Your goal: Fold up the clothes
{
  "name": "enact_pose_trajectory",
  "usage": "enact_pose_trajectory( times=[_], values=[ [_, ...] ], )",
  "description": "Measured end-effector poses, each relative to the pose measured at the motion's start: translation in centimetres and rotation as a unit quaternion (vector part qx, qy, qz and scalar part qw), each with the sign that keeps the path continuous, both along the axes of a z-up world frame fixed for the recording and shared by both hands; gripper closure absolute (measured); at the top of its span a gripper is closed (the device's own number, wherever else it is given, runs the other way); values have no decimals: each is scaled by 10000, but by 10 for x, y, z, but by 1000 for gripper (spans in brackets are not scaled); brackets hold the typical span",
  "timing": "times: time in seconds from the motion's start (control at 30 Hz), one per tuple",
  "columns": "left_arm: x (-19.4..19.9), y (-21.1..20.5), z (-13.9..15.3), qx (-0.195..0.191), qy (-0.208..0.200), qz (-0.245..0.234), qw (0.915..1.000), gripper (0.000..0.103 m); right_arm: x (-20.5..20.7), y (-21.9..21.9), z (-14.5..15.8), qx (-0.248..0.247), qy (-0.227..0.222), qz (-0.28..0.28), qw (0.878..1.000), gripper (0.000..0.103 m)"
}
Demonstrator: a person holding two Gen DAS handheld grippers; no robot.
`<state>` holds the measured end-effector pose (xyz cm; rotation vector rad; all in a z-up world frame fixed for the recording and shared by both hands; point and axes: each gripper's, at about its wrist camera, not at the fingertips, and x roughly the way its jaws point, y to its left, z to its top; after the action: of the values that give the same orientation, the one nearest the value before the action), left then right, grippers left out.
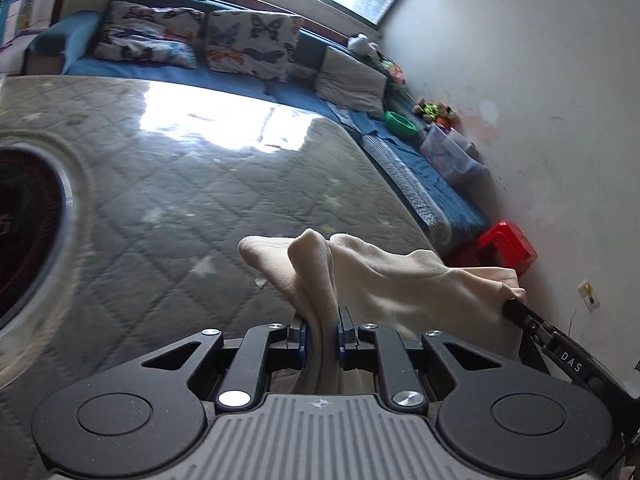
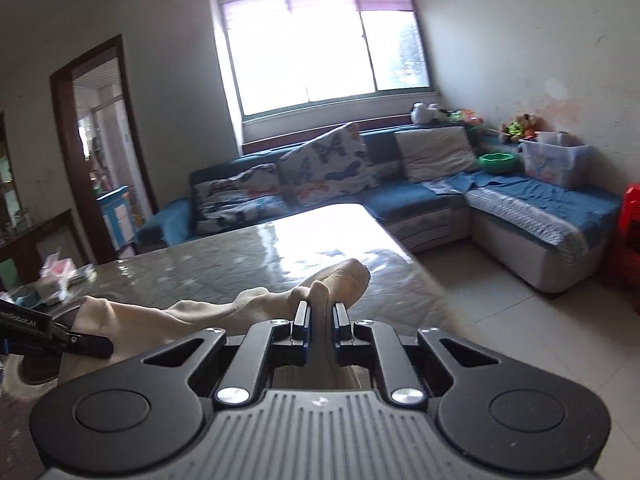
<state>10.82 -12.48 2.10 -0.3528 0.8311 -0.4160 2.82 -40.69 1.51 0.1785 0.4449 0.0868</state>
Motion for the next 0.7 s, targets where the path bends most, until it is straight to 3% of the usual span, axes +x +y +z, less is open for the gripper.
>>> enact_pose_trajectory(
  times=[0.33, 0.5, 0.53, 0.6, 0.7],
  values=[
    [26, -57, -27, 467, 183, -403, 9979, 87, 21, -43, -25, -109, 384, -648, 9971, 94],
    [27, -54, -36, 791, 210, -347, 9960, 80, 33, -56, -54, -170, 875, -897, 9920, 91],
    [27, -52, -36, 822, 216, -338, 9958, 72, 34, -57, -56, -202, 930, -947, 9909, 91],
    [26, -48, -34, 963, 132, -230, 9950, 62, 35, -57, -56, -266, 932, -1009, 9902, 89],
    [25, -45, -32, 1084, 5, -216, 9939, 62, 34, -52, -47, -338, 748, -1012, 9915, 88]
  ],
)
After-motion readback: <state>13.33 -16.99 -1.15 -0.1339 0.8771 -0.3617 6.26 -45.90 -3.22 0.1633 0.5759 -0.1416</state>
